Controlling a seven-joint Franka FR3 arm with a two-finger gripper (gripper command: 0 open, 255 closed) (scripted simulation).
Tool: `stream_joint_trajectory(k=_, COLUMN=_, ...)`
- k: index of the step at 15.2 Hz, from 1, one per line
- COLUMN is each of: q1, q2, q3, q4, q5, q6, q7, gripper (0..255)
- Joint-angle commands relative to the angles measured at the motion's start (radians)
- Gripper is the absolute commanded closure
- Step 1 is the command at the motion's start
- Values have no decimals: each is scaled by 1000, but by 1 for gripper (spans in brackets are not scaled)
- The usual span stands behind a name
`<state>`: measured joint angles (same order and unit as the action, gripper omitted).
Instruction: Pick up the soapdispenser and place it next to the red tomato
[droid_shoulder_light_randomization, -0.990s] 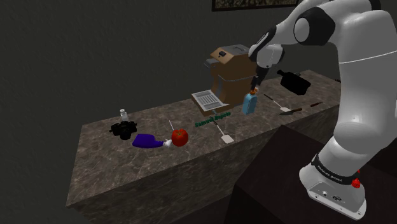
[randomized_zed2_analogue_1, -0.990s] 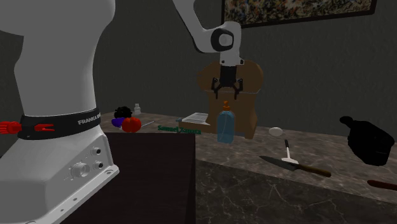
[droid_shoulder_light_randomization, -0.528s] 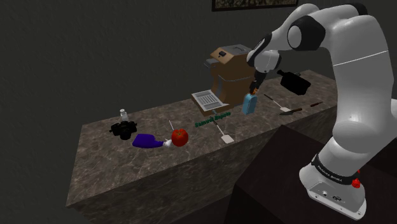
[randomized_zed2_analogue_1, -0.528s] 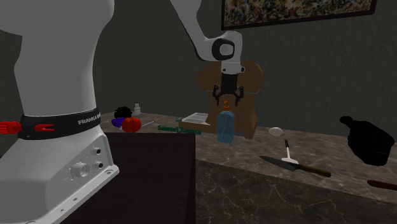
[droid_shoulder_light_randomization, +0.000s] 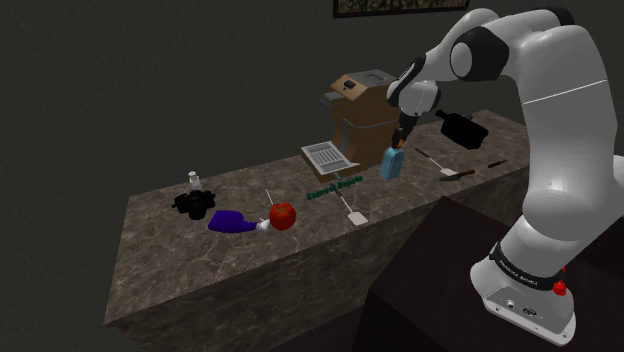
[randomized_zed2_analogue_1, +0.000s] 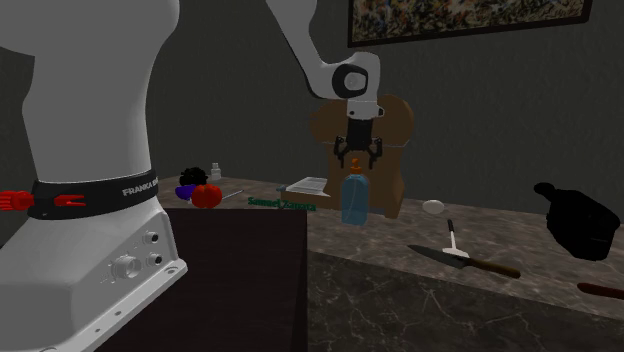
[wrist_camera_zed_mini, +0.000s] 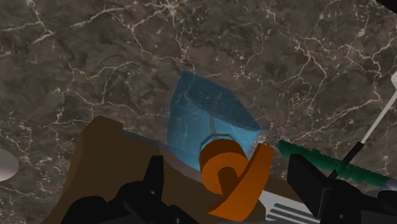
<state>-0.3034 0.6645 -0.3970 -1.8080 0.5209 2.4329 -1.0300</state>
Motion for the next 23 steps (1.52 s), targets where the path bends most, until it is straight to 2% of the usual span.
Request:
stream_joint_trajectory(k=1, q1=0, q2=0, q3=0, q4=0, q5=0, q6=0, q7=0, gripper=255)
stream_joint_trajectory(k=10, q1=0, q2=0, q3=0, q4=0, q5=0, q6=0, q7=0, gripper=255)
stream_joint_trajectory(k=23, q1=39, q2=-120, q3=-57, q4=-5, q5=-74, q6=-108, q7=55, gripper=255)
